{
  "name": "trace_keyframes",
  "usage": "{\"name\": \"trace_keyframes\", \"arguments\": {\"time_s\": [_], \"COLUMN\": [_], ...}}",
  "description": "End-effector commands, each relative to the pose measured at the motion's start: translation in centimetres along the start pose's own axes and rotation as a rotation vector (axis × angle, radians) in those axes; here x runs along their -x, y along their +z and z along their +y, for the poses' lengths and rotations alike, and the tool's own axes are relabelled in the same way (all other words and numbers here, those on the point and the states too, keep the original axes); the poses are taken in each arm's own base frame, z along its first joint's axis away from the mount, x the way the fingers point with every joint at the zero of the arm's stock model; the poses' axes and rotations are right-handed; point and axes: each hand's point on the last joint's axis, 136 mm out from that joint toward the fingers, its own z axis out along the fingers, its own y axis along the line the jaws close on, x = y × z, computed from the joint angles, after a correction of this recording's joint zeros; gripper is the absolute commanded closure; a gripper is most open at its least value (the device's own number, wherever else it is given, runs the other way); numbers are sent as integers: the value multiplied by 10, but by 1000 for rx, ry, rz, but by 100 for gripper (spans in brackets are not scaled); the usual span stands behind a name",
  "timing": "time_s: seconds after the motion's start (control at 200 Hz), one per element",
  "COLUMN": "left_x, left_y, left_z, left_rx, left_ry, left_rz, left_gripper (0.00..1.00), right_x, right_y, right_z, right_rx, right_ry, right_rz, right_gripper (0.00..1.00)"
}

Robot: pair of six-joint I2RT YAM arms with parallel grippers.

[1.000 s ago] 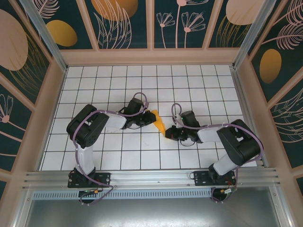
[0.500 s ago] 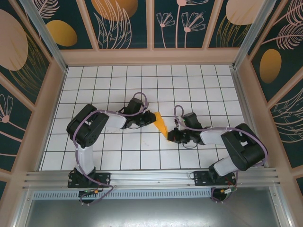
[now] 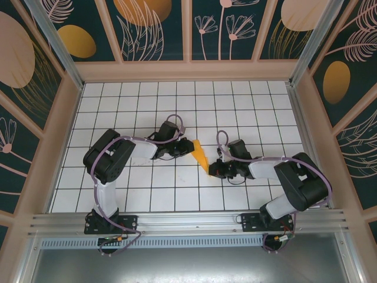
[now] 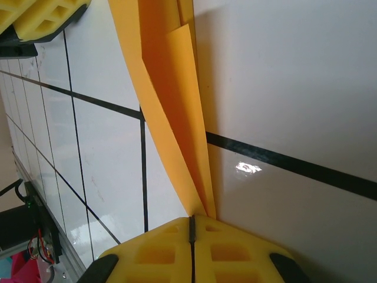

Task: Fold a paper plane with a square sheet of paper (pick it up from the middle)
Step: Fold the wing for the fifth time at the center of the table.

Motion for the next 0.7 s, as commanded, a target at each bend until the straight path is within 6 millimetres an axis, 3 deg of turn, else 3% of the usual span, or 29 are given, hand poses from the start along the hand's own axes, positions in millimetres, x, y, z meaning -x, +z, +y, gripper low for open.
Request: {"name": "trace_keyframes", "arguments": {"time_s": [0.0,0.53,0.56,0.696], "left_x": [-8,28,40,50], "left_y": [8,-12,-12,-16], "left_z": [93,107,98,95], "left_rx": [294,367,351,355], "left_ry": [-55,-79,-71,-70], "left_rz": [-15,-87,-110,-129], "left_gripper": [81,76,76,76], "right_x": [-54,-54,-54,-54], "right_y": [-1,-3,-3,-3], "right_z": [-51,-54,-53,-53], "right_rx": [-175,-185,-184,-179], "right_ry": [126,117,115,114], "right_rz": [157,168,166,168], "right_gripper": [92,93,93,93]}}
